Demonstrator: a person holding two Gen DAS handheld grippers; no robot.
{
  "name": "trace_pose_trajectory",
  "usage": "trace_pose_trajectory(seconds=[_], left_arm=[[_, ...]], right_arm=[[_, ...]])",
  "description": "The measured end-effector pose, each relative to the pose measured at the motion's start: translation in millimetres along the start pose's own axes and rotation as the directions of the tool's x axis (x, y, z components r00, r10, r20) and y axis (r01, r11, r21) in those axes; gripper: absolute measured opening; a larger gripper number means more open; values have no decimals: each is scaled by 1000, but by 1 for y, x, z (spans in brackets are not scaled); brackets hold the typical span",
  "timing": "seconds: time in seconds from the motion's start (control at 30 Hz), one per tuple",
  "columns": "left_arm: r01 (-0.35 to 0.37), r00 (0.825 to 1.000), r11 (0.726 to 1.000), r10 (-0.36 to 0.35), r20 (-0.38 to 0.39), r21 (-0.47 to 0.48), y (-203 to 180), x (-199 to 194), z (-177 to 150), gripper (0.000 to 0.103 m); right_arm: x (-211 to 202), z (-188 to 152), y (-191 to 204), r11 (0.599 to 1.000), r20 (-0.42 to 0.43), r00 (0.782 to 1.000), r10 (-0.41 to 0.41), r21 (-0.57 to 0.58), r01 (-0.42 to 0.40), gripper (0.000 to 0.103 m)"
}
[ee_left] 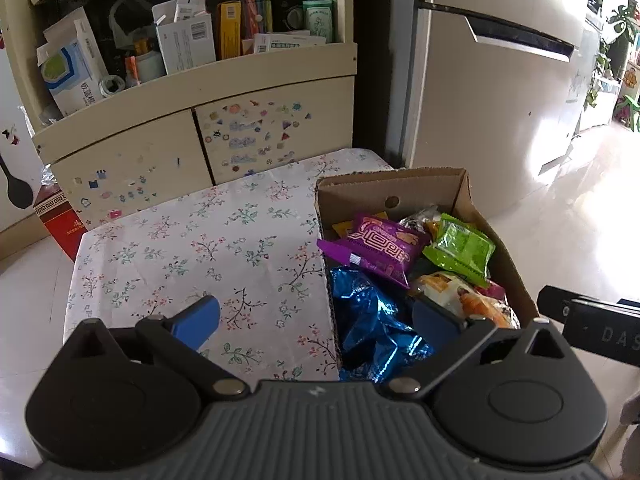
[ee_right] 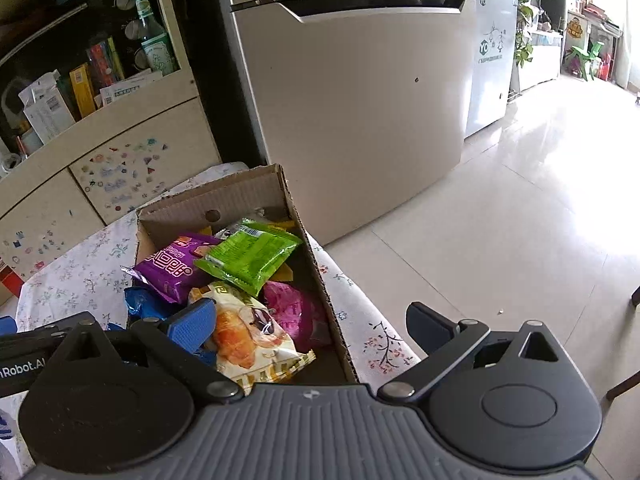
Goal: Organize snacks
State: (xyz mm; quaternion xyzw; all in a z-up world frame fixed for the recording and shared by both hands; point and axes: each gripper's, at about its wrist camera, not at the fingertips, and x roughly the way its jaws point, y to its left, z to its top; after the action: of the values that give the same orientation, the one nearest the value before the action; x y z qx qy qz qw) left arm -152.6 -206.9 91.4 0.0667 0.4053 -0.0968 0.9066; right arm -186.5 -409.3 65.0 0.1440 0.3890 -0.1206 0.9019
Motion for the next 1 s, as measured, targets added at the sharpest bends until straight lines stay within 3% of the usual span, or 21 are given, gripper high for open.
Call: trace_pose_trajectory(seconds=[1.0], left_arm=[[-37,998,999,39,-48,30,-4,10,-8,102]], right_arm=[[10,-4,17,996,-44,998,-53,-75,49,103]])
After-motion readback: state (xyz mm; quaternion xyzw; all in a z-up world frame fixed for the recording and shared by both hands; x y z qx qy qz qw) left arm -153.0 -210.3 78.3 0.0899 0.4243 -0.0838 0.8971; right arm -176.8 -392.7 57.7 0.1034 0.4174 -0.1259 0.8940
